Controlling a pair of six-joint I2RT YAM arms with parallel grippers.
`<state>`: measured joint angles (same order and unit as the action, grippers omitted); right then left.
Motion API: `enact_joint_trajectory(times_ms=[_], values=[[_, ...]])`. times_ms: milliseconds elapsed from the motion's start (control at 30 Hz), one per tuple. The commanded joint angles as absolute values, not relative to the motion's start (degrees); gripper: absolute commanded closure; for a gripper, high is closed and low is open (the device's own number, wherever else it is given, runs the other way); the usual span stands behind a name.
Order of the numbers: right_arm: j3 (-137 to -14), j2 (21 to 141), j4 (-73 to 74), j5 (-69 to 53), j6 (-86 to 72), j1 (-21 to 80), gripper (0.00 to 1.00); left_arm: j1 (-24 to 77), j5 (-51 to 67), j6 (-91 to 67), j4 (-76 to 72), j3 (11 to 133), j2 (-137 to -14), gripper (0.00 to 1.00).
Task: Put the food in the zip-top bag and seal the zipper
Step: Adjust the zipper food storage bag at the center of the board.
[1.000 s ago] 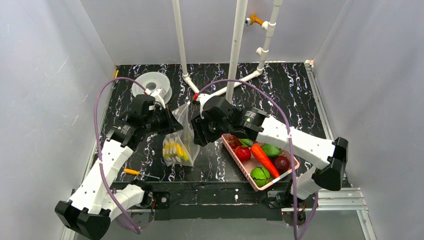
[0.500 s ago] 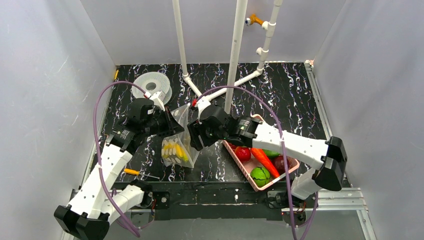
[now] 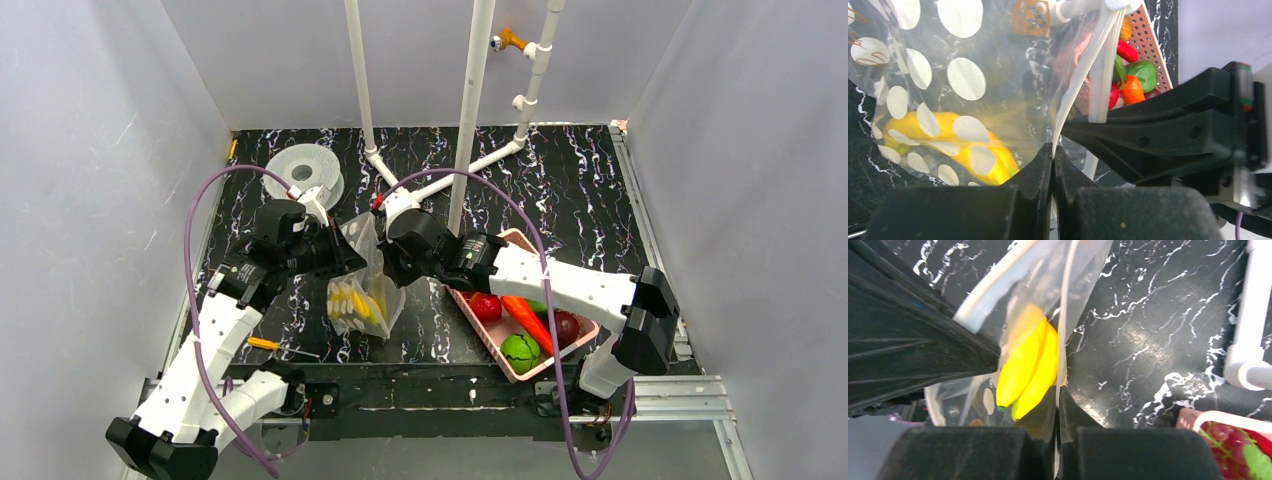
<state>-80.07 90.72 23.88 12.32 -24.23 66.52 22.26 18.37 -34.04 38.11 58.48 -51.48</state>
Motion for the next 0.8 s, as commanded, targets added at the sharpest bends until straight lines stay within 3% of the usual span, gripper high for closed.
enact_joint_trajectory(times_ms=[0, 100, 533, 767], values=[[-82.83, 89.75, 19.57, 10.55, -24.61, 67.14, 0.99, 22.24, 15.38, -30.8, 42.16, 59.8, -50.77, 1.0], [-82.24, 89.15, 17.73, 8.21, -25.73, 67.32, 0.99, 22.24, 12.44, -29.59, 43.59, 60.24, -50.12, 0.98], [-82.26, 88.22, 15.38, 3.08, -30.43, 67.32, 0.99, 22.24, 9.75, -28.02, 45.51, 60.09, -47.77, 0.5], [-83.87, 88.82, 17.38, 4.08, -30.77, 67.32, 0.99, 22.34, 8.0, -26.16, 46.7, 60.74, -46.63, 0.42]])
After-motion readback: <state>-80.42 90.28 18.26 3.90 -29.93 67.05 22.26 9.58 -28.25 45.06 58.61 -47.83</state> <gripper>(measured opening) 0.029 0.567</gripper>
